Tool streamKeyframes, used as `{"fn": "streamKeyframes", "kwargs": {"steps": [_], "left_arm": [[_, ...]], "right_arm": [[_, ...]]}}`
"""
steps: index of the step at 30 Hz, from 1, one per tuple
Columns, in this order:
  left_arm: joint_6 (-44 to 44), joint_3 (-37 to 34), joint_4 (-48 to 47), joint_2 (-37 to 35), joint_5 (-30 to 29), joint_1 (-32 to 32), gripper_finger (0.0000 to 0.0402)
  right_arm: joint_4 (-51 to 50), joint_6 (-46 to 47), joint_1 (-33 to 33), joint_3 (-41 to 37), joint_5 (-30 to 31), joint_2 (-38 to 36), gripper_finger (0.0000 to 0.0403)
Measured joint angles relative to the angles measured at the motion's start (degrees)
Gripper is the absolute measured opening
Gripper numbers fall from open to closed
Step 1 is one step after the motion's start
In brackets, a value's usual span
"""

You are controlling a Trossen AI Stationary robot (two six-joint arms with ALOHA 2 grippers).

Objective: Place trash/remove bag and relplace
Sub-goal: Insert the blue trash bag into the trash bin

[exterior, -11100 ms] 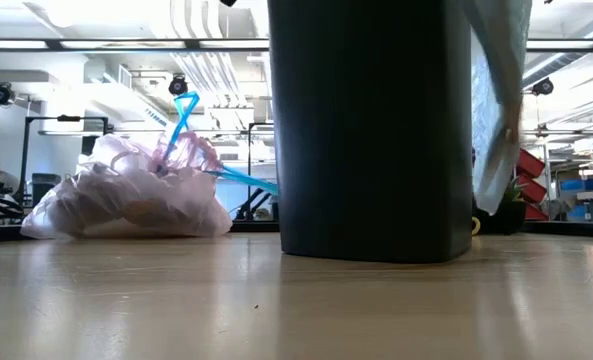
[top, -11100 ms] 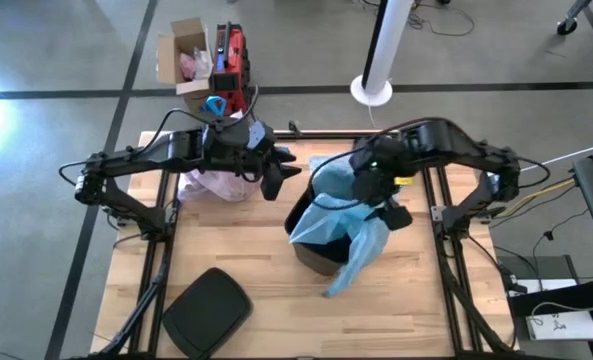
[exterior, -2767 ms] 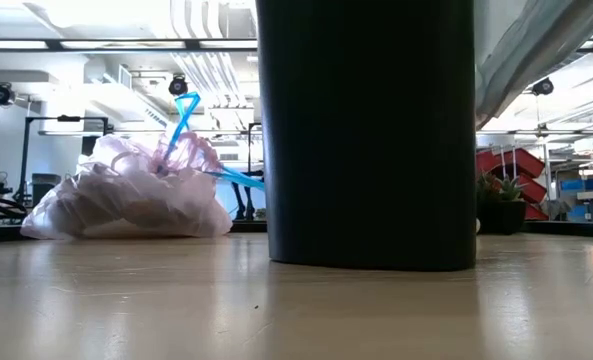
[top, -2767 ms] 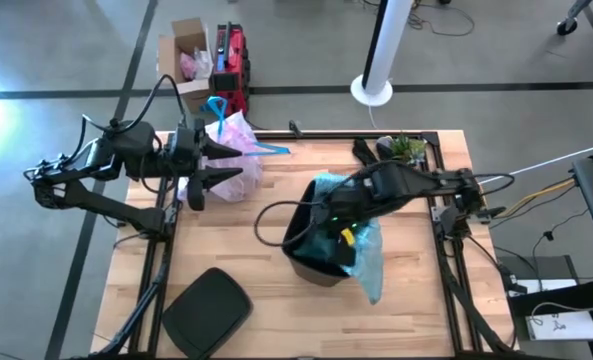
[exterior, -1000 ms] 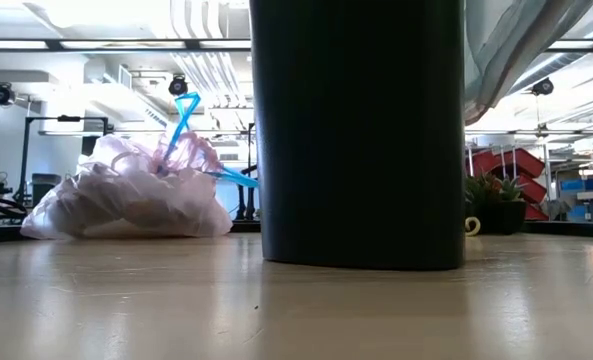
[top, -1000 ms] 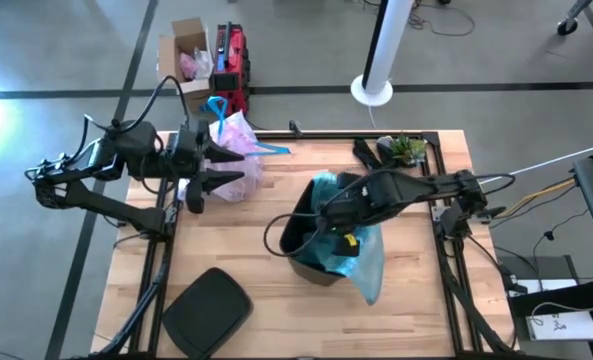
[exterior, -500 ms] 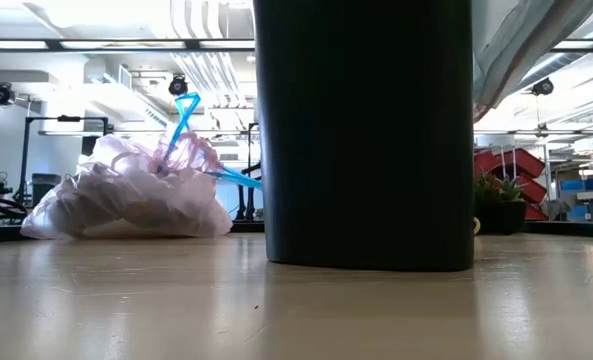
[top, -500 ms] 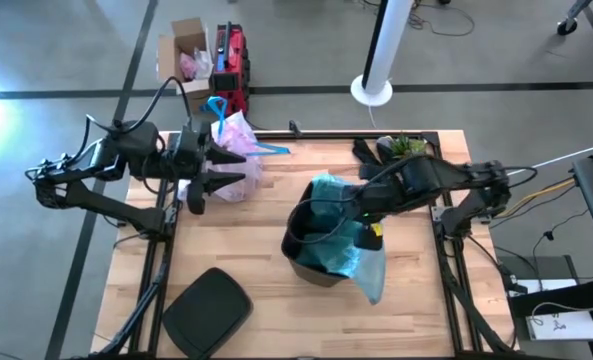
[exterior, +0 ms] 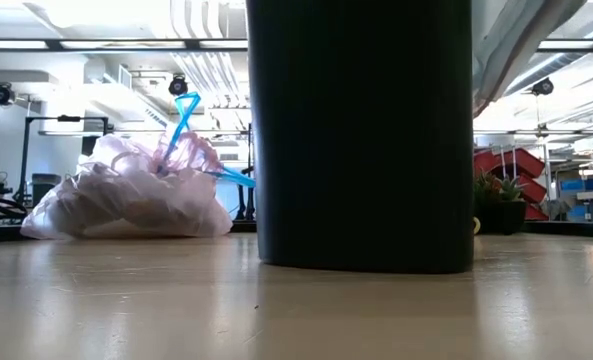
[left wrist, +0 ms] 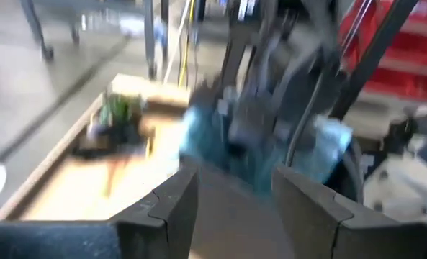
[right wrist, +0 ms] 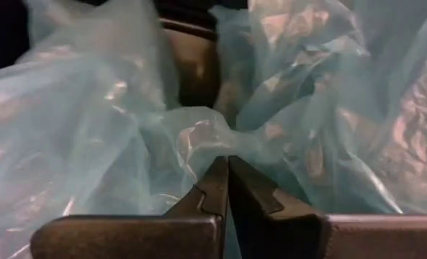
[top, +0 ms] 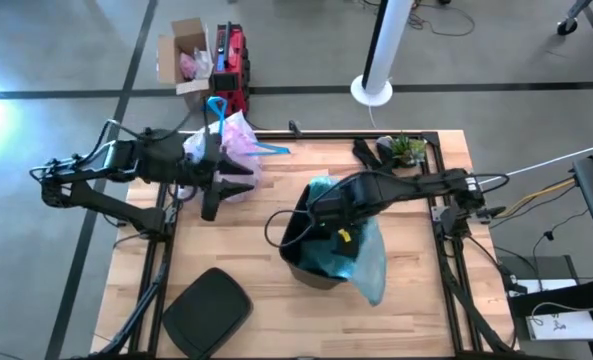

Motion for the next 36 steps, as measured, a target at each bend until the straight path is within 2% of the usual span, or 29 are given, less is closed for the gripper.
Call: {"fn": "streamKeyframes", "kwargs": {"steps": [6,9,12,18,22,25,27,30,33,36], "left_arm": [[-3.17,-0.16,-15.06,0.06,0.19,-1.14,0.016],[-3.39,-2.74,-15.99,0.1,0.25,-2.65,0.0164],[-3.41,-7.89,-12.96,0.05,0.27,-4.82,0.0169],[-6.07,-20.29,-1.31,0.03,0.43,-9.56,0.0175],[-6.39,-30.23,15.68,0.4,0.27,-12.37,0.0173],[-6.59,-37.03,30.49,1.79,-1.49,-12.61,0.0167],[-7.15,-40.42,38.92,3.11,-3.42,-12.52,0.0162],[-8.01,-43.4,46.61,5.41,-7.54,-12.52,0.0156],[-8.09,-44.12,48.91,7.84,-8.83,-12.52,0.0152],[-7.91,-43.67,50.04,10.22,-8.83,-12.52,0.015]], "right_arm": [[0.05,-2.09,-0.01,1.4,2.21,-0.38,0.0],[0.05,-4.85,-0.77,2.59,4.64,-2.16,0.0],[-0.23,-9.0,-2.4,2.64,7.81,-3.27,0.0],[-0.15,-16.53,-6.81,2.55,15.88,-2.76,0.0],[1.67,-23.95,-8.91,2.51,22.56,-1.9,0.0],[2.83,-25.5,-9.87,3.43,23.39,-1.75,0.0],[2.75,-23.95,-9.69,5.36,23.57,-1.75,0.0],[0.43,-17.59,-8.62,9.06,23.2,-1.91,0.0],[-0.05,-9.85,-8.13,10.37,23.28,-2.33,0.0],[-0.18,-5.96,-7.74,9.56,24.4,-2.54,0.0]]}}
